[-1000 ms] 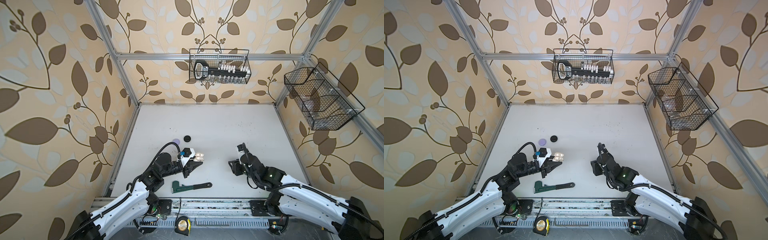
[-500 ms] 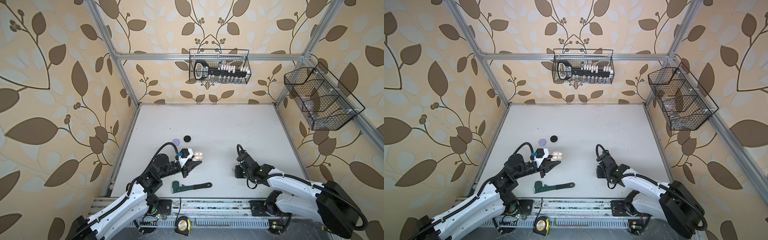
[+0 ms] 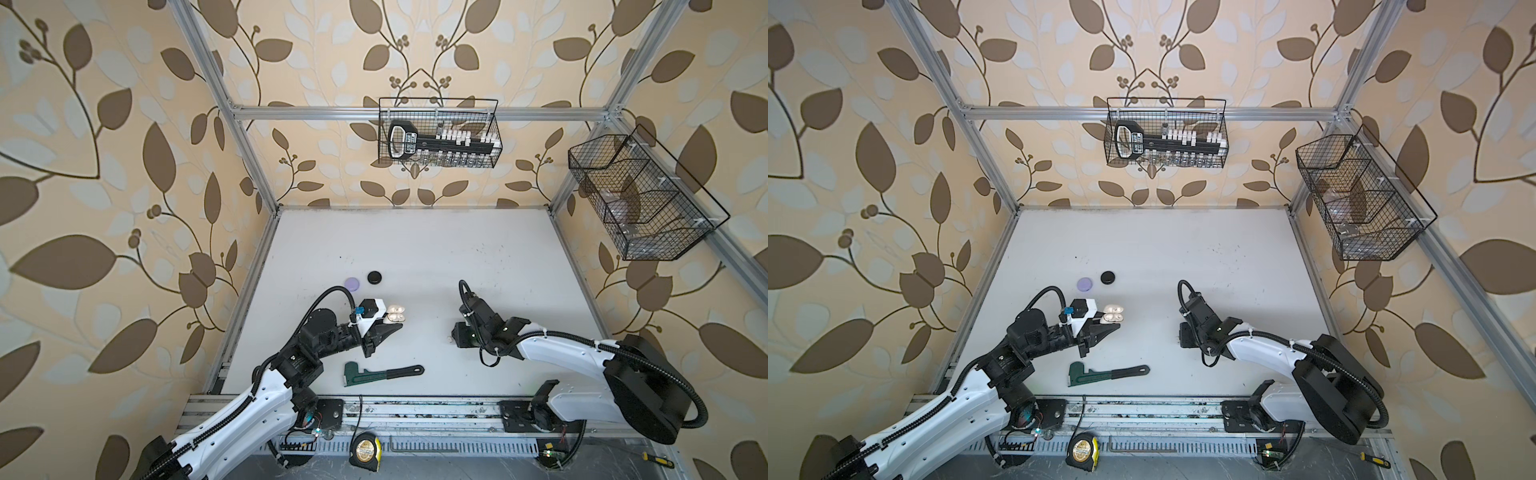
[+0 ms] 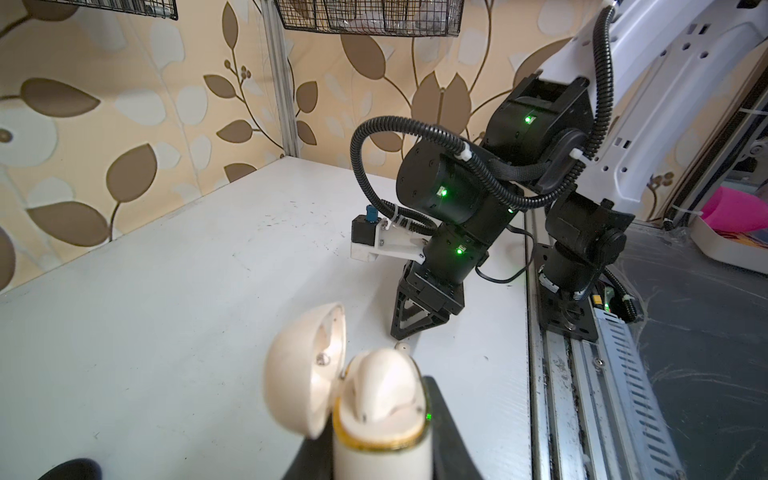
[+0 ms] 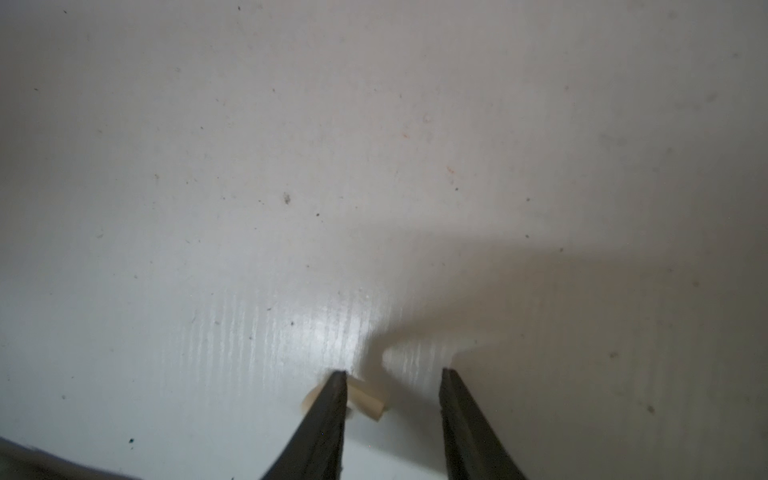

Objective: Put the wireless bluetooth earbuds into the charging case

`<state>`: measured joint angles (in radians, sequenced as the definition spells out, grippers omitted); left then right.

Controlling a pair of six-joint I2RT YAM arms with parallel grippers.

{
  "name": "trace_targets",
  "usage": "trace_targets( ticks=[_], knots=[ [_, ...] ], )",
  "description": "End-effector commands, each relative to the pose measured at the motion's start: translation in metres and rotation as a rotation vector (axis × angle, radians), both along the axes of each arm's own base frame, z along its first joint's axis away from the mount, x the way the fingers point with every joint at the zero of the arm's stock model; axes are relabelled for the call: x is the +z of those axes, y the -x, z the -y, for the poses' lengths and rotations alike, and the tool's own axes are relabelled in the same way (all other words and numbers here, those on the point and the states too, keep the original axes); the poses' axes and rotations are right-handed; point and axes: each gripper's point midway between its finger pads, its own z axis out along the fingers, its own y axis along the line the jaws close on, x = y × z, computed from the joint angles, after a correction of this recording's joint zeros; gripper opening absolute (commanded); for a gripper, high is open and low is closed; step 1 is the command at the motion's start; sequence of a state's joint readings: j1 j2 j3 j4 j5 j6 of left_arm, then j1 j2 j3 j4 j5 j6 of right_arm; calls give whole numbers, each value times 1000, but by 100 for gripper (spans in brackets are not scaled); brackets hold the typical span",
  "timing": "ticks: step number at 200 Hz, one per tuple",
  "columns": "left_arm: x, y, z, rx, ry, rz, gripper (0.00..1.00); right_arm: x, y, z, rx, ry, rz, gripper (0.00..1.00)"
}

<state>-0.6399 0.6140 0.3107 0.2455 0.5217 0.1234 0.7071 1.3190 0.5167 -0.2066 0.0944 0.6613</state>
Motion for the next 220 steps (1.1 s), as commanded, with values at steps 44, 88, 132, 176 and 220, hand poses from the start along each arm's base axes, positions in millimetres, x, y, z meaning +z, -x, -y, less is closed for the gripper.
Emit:
trace_targets(
  ticks=[44, 88, 132, 176, 220],
  knots=[
    [32, 1, -1, -3, 45, 79, 0, -15, 35, 26, 31, 149, -77, 39],
    [33, 2, -1, -7, 42, 78, 0, -11, 49, 27, 68, 148, -82, 41],
    [35, 3, -1, -11, 38, 78, 0, -15, 42, 14, 119, 172, -76, 54],
    [38, 5, -5, 0, 41, 93, 0, -27, 28, 7, 143, 226, -92, 54],
    [38, 5, -6, 7, 35, 93, 0, -34, 19, 5, 148, 245, -100, 53]
  ],
)
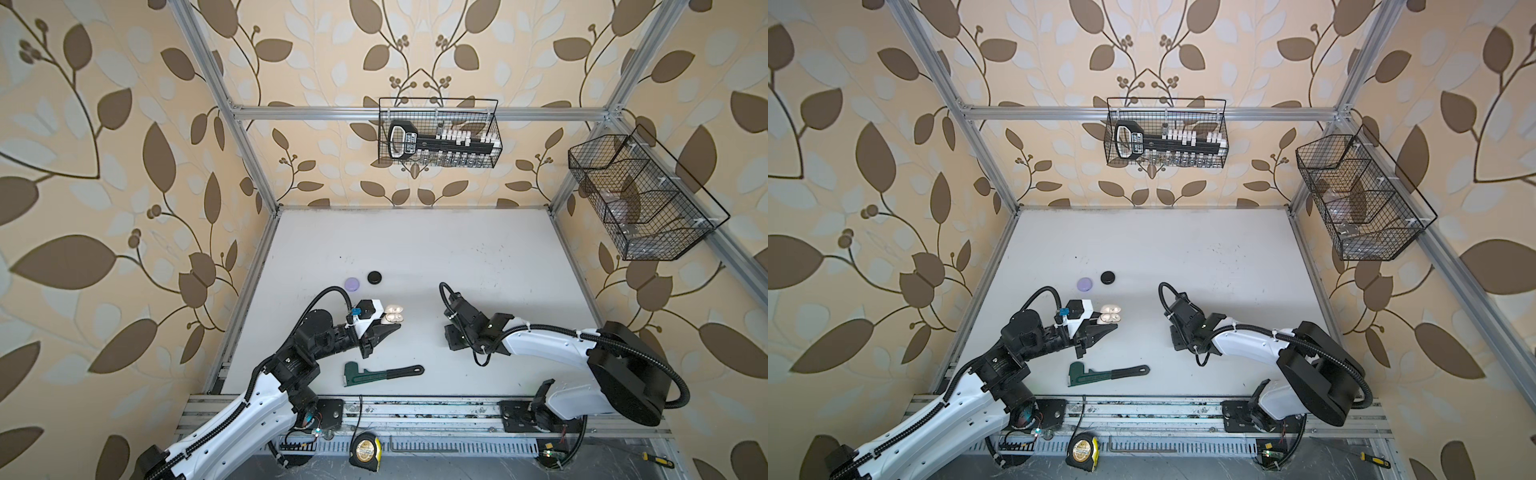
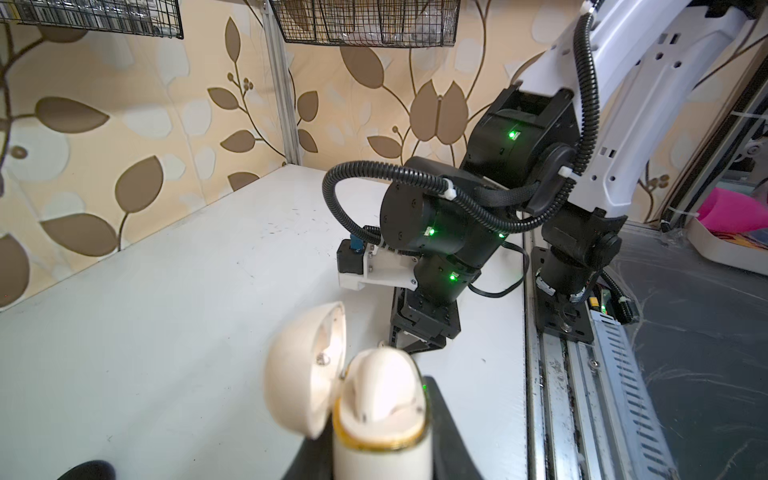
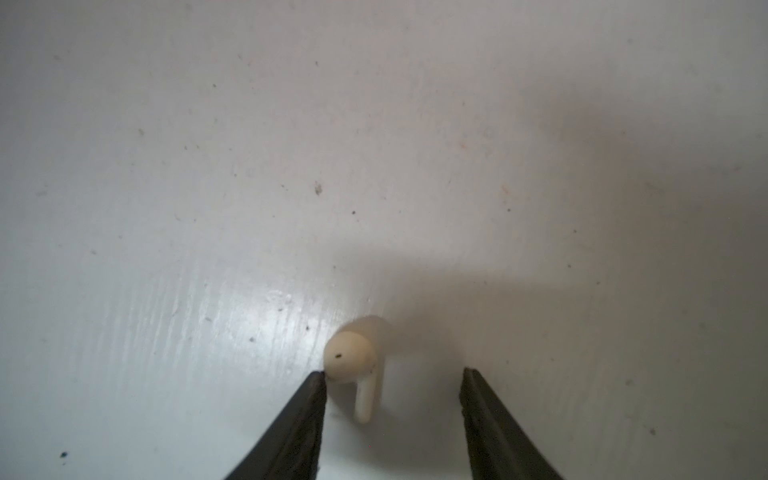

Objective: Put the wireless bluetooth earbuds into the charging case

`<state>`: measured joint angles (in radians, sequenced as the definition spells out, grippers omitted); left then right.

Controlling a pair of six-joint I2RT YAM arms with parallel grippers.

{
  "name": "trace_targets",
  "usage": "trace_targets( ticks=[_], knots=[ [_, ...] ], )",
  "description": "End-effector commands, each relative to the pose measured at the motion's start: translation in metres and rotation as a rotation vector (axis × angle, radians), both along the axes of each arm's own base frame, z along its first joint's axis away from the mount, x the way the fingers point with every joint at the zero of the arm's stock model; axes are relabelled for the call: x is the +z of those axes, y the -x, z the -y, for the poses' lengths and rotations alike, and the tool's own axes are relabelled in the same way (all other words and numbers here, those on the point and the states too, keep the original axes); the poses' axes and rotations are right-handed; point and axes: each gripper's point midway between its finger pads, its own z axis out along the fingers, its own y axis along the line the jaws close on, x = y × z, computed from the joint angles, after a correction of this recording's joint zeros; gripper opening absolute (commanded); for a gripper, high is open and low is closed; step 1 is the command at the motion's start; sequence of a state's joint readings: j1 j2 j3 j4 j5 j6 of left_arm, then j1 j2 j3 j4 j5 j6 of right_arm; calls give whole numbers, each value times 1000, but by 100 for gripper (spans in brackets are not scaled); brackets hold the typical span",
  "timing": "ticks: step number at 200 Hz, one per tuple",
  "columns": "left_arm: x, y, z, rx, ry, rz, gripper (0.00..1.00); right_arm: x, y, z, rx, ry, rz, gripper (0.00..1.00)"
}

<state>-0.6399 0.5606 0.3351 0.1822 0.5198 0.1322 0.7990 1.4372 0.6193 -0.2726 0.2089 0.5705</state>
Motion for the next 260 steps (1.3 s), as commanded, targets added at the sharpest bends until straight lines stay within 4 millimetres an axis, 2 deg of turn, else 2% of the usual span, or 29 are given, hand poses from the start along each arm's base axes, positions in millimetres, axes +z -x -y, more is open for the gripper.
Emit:
trace_targets(
  ticks=[1, 35, 93, 150, 176, 222, 260],
  knots=[
    [27, -1, -1, 5, 29, 73, 0, -31, 23, 19, 14, 84, -125, 54],
    [27, -1, -1, 5, 26, 74, 0, -33, 21, 15, 18, 80, -128, 48],
    [26, -2, -1, 5, 26, 73, 0, -39, 31, 9, 24, 92, -149, 39],
    [27, 0, -1, 1, 29, 74, 0, -36, 37, 13, 11, 137, -135, 38],
    [28, 0, -1, 1, 31, 75, 0, -37, 38, 10, 16, 132, -137, 29],
    [28, 1, -1, 0, 32, 75, 0, -44, 38, 9, 21, 149, -151, 27],
    [27, 1, -1, -3, 30, 73, 0, -44, 38, 8, 25, 155, -145, 17]
  ],
)
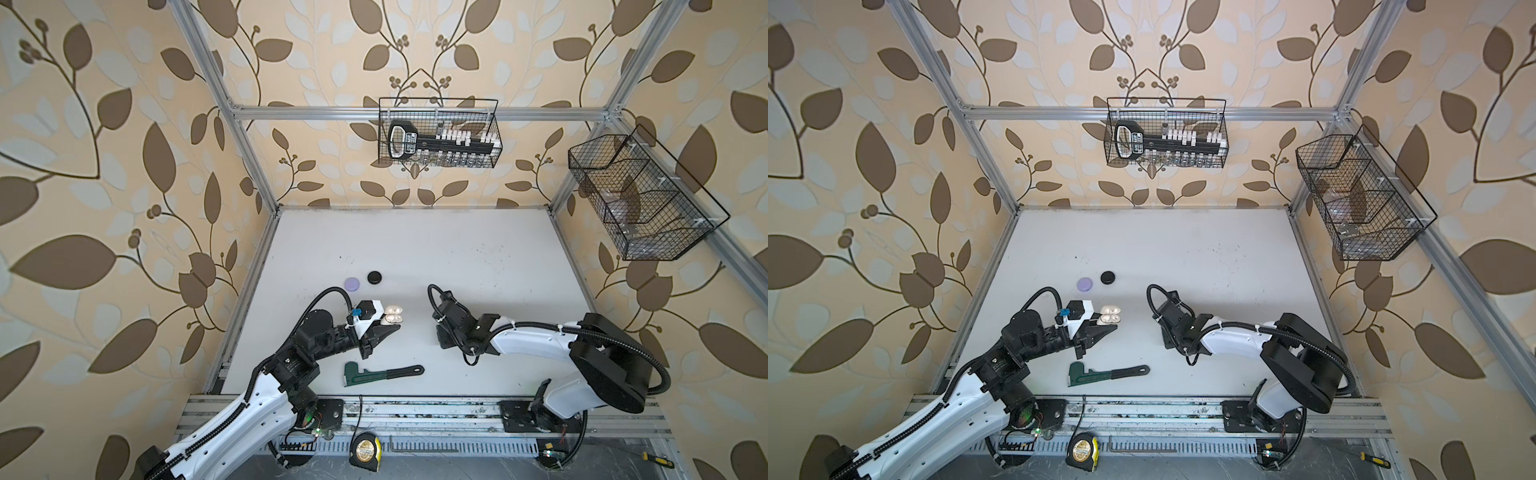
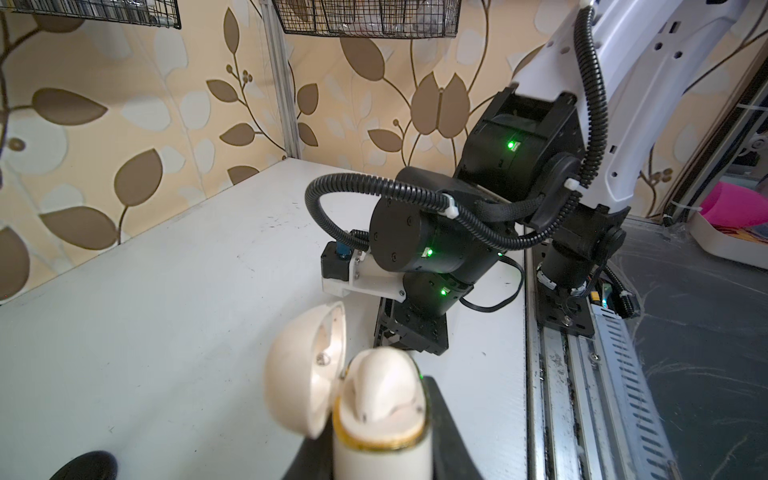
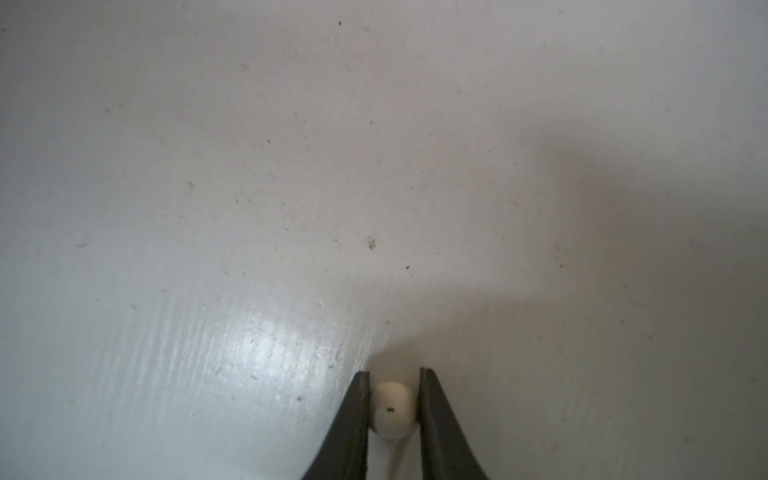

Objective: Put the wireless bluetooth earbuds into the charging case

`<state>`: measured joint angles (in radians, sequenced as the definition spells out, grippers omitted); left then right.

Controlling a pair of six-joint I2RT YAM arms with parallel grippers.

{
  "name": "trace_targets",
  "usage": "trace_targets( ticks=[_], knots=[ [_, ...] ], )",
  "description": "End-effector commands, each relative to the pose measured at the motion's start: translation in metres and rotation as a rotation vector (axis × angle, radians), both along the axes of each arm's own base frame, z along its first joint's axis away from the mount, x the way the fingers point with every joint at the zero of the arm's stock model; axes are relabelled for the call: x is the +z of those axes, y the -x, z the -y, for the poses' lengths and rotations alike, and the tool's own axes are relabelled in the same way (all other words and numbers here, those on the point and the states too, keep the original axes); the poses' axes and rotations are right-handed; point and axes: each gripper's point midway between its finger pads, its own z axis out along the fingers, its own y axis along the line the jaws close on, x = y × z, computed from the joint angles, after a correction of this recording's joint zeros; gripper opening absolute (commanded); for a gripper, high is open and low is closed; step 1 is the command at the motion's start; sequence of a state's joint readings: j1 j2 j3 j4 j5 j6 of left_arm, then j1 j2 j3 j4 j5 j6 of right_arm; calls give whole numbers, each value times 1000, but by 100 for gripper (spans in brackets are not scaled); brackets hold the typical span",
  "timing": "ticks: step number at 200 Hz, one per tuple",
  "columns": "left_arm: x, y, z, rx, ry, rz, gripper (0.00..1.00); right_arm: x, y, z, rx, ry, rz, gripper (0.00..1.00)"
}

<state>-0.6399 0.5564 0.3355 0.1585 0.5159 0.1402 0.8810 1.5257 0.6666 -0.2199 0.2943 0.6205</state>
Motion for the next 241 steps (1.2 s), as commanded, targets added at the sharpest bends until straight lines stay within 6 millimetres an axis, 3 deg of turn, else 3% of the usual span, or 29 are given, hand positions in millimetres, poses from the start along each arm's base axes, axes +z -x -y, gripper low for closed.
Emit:
trace_targets(
  ticks=[1, 30, 50, 65, 98, 124, 148, 179, 241],
  knots=[
    [31, 0, 0, -7, 45, 80, 0, -41, 45, 31, 17, 135, -203, 17],
    [33, 0, 0, -5, 49, 83, 0, -27, 40, 31, 9, 118, -161, 13],
    [35, 0, 0, -2, 68, 83, 0, 13, 23, 20, 2, 47, -54, 13],
    [40, 1, 1, -11, 111, 99, 0, 61, 8, 7, -3, -49, 61, 12],
    [59, 7, 1, -37, 231, 155, 0, 197, -6, -18, 16, -320, 399, 12],
    [75, 13, 0, -59, 308, 208, 0, 287, 15, -37, 81, -534, 636, 11],
    [85, 21, 1, -108, 335, 252, 0, 341, 40, -47, 140, -655, 791, 10],
    [96, 31, 2, -158, 371, 294, 0, 371, 66, -70, 245, -768, 889, 10],
    [109, 35, -1, -162, 409, 310, 0, 372, 80, -118, 376, -833, 914, 10]
  ],
)
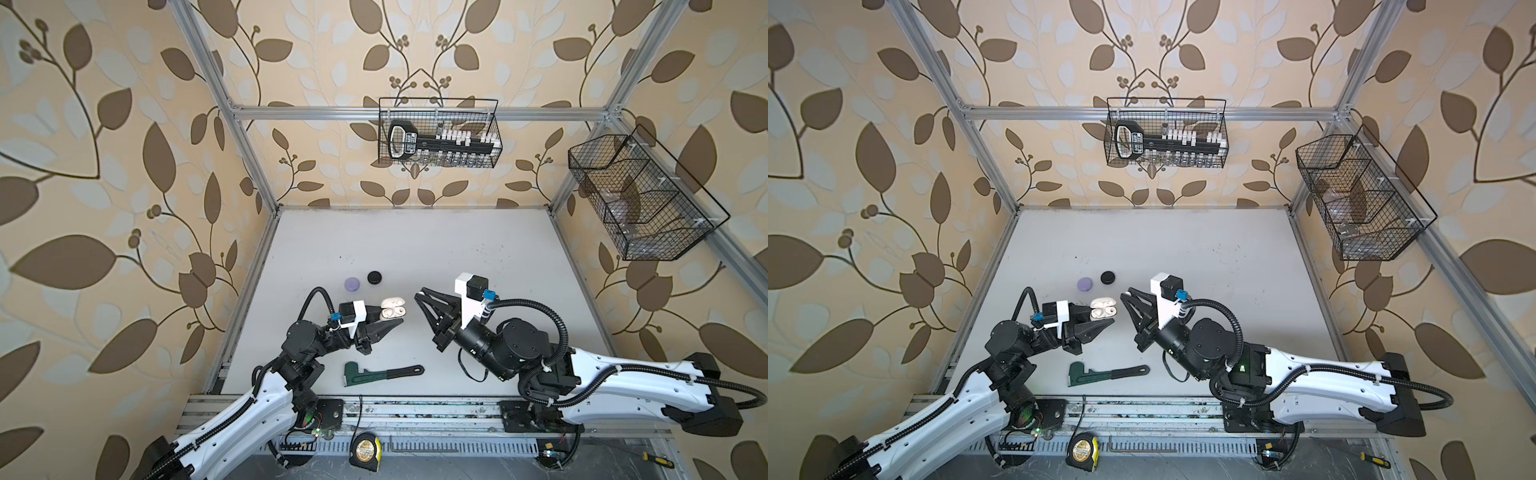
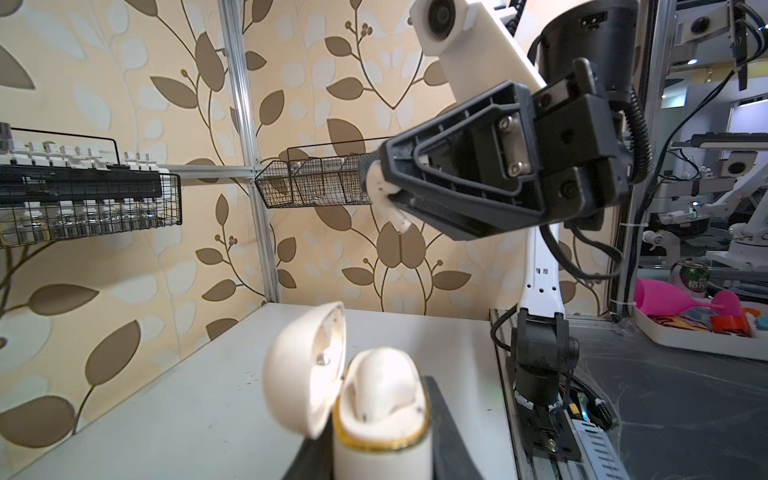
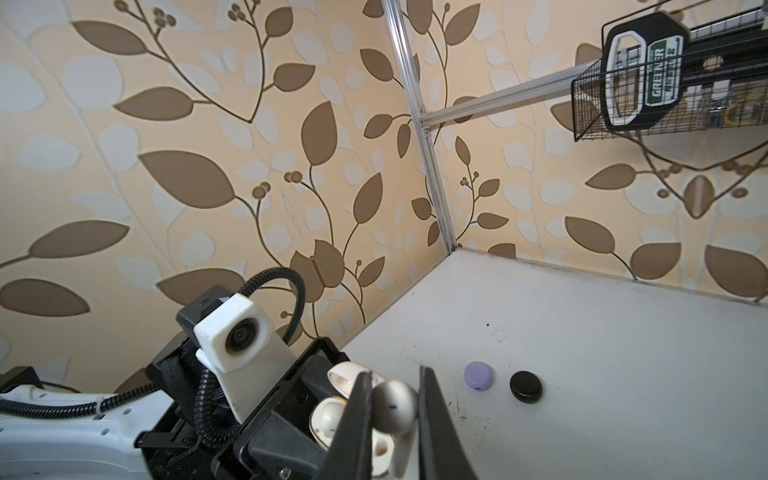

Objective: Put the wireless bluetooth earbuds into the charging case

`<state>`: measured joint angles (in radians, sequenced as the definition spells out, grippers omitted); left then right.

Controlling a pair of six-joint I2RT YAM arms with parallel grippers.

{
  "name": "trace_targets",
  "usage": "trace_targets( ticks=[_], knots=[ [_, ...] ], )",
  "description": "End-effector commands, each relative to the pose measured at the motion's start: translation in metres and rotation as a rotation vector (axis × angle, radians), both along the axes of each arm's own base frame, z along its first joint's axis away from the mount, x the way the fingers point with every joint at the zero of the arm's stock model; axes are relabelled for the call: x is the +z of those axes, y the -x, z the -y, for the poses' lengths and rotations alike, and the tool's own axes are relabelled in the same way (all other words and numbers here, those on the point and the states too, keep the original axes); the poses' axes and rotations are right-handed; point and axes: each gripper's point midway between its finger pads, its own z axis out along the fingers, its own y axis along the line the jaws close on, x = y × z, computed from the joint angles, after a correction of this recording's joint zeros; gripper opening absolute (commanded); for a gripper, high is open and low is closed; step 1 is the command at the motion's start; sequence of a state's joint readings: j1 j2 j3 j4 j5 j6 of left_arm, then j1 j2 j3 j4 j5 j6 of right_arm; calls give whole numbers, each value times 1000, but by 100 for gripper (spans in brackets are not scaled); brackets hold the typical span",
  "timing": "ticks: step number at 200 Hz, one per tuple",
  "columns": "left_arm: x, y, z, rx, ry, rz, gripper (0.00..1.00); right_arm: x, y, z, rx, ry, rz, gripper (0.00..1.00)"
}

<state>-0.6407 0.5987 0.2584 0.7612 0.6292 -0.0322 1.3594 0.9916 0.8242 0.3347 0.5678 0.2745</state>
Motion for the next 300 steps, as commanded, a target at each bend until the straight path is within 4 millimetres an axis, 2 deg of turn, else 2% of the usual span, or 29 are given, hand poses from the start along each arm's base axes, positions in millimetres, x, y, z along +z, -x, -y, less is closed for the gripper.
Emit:
trace_targets(
  ticks=[1, 37, 86, 217, 300],
  knots=[
    [27, 13, -5, -29, 71, 80, 0, 10, 5, -11, 32, -36, 60, 10],
    [31, 14, -8, -19, 84, 77, 0, -1, 5, -31, 54, -12, 64, 10],
    [34, 12, -10, -3, 89, 61, 0, -12, 5, -39, 59, -2, 65, 9],
    [51, 10, -19, 29, 149, 27, 0, -41, 1, -42, -6, 54, 90, 4],
    [55, 16, -26, 37, 175, 43, 0, -44, -5, -34, -86, 58, 96, 3]
  ],
)
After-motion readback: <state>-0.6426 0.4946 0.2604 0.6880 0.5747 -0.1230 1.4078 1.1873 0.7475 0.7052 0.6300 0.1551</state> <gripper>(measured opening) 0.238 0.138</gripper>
